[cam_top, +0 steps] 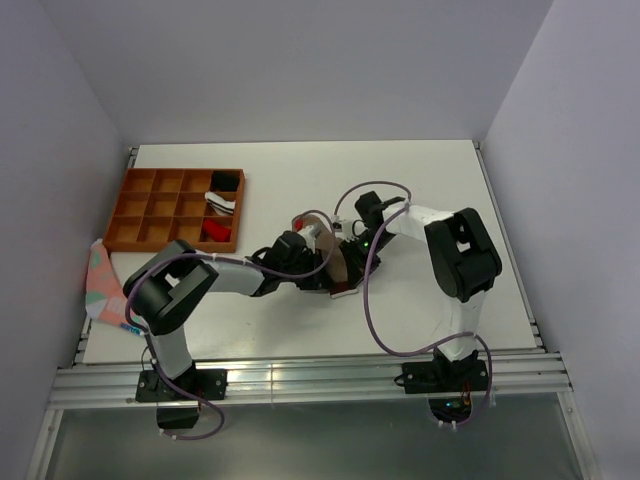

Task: Roll the socks
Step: Roll the sock at the center of the board.

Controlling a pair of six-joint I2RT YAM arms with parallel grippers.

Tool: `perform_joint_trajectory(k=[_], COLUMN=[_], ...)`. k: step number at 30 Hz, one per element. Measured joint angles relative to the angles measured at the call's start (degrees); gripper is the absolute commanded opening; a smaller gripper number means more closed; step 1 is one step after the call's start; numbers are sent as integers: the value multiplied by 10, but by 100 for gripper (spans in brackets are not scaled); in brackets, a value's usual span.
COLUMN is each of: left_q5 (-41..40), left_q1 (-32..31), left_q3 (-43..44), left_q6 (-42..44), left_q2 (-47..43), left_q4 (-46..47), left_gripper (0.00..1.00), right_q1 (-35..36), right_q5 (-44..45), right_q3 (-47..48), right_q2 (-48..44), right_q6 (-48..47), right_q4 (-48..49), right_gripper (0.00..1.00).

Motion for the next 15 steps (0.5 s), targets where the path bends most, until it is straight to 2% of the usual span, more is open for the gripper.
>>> perform_joint_trajectory(k=[5, 15], left_q5=[-45, -126], left_q1=[-9, -24], left_q3=[-51, -130], left_q6=[-1, 19], left_q2=[-46, -118], left_q4=[18, 52], left_gripper=[35, 42], right_q1=[4, 23], right_q5=[6, 38], right_q3=[21, 62], right_q2=[17, 42], right_q6=[11, 19], right_q4=[-17, -61], right_gripper=[5, 5])
